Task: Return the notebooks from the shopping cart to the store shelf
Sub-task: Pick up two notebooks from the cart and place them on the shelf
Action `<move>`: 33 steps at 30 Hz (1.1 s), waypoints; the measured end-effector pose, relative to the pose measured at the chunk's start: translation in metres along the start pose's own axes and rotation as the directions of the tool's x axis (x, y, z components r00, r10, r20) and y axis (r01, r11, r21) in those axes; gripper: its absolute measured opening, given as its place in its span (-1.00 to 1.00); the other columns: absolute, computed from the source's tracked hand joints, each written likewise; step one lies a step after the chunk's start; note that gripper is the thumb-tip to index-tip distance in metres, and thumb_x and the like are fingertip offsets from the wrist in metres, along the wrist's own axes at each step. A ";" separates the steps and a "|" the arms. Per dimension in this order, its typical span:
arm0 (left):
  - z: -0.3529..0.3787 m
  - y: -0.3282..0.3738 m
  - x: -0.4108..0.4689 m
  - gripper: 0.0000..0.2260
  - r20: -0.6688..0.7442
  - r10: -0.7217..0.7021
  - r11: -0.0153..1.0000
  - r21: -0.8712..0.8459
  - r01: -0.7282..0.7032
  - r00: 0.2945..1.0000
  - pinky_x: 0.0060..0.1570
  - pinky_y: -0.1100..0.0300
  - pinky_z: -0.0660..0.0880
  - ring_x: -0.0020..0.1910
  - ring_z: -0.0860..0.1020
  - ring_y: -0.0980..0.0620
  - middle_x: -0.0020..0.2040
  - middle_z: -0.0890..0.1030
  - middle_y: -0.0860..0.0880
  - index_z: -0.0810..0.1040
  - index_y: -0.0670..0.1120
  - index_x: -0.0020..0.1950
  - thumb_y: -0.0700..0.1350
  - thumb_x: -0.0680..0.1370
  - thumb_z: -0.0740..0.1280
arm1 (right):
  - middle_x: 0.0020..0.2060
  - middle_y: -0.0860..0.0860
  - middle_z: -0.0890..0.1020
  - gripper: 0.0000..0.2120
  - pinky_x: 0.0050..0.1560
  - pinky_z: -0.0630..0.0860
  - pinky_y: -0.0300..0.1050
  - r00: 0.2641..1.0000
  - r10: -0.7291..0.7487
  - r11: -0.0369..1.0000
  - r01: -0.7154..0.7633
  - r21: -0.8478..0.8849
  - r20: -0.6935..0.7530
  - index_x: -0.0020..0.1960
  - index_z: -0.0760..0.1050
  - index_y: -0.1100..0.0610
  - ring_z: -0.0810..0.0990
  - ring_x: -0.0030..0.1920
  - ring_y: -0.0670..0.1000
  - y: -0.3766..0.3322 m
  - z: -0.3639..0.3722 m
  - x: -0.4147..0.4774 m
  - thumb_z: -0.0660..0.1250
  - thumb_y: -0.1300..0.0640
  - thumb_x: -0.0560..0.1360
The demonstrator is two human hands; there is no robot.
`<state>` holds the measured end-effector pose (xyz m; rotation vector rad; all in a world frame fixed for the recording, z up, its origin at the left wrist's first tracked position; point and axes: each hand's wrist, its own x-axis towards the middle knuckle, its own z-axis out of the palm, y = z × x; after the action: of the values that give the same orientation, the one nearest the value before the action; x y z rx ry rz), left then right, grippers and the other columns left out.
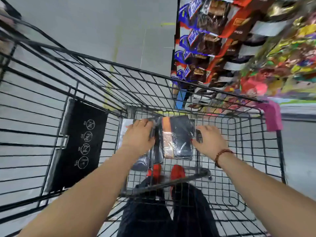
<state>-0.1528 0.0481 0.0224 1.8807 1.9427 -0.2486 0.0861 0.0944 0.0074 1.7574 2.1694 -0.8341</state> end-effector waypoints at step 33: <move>0.142 -0.027 0.036 -0.55 -0.167 0.043 0.966 -0.244 -0.084 0.985 0.33 -0.22 0.30 0.44 0.18 -0.09 0.40 0.44 -0.04 0.57 -0.10 0.20 0.07 0.44 0.13 | -0.07 -0.03 0.57 -0.66 -0.10 0.47 -0.39 0.885 0.459 0.641 -0.263 0.721 -0.084 0.11 0.48 0.16 0.55 -0.05 -0.02 0.014 0.137 0.038 0.44 0.05 0.41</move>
<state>-0.1546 0.0203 -0.1238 1.8382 1.9084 0.1669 0.0661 0.0508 -0.1270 2.6882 1.5837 -1.5081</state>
